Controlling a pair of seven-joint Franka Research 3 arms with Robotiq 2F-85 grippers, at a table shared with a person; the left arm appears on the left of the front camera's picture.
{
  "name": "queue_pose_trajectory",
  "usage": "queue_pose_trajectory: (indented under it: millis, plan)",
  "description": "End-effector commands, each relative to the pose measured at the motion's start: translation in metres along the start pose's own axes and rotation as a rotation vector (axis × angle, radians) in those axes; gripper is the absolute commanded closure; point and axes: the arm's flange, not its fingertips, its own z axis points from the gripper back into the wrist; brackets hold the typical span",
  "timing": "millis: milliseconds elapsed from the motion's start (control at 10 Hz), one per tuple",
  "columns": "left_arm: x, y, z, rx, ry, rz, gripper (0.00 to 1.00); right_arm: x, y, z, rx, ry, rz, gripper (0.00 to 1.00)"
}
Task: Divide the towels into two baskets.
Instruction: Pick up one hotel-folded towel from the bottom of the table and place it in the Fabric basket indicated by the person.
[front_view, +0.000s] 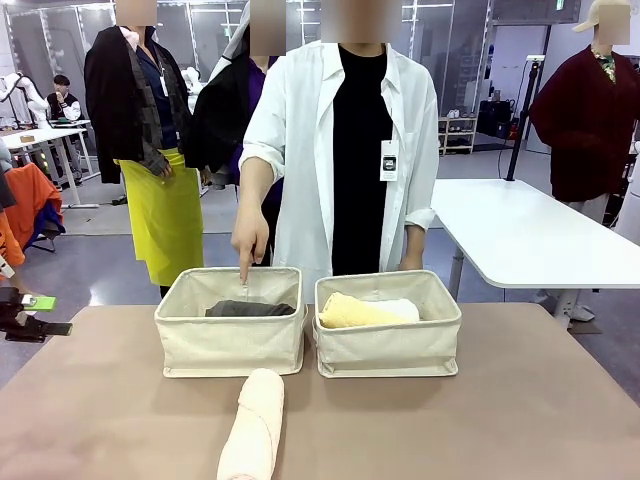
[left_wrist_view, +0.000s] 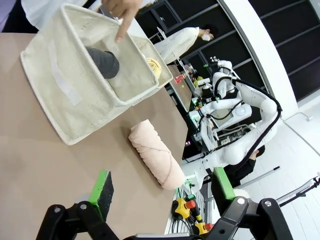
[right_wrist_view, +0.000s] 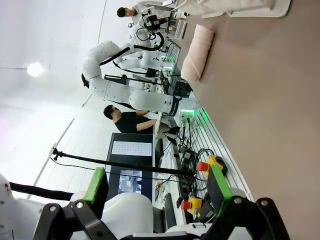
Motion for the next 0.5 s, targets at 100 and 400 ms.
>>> queue_pose_trajectory:
  millis: [100, 400]
  plan:
    - [0.028, -0.050, -0.068, 0.049, 0.155, 0.006, 0.00, -0.003, 0.001, -0.005, -0.006, -0.009, 0.004, 0.00]
    - [0.024, -0.089, -0.153, 0.245, 0.219, 0.051, 0.00, -0.003, 0.001, -0.005, -0.006, -0.009, 0.004, 0.00]
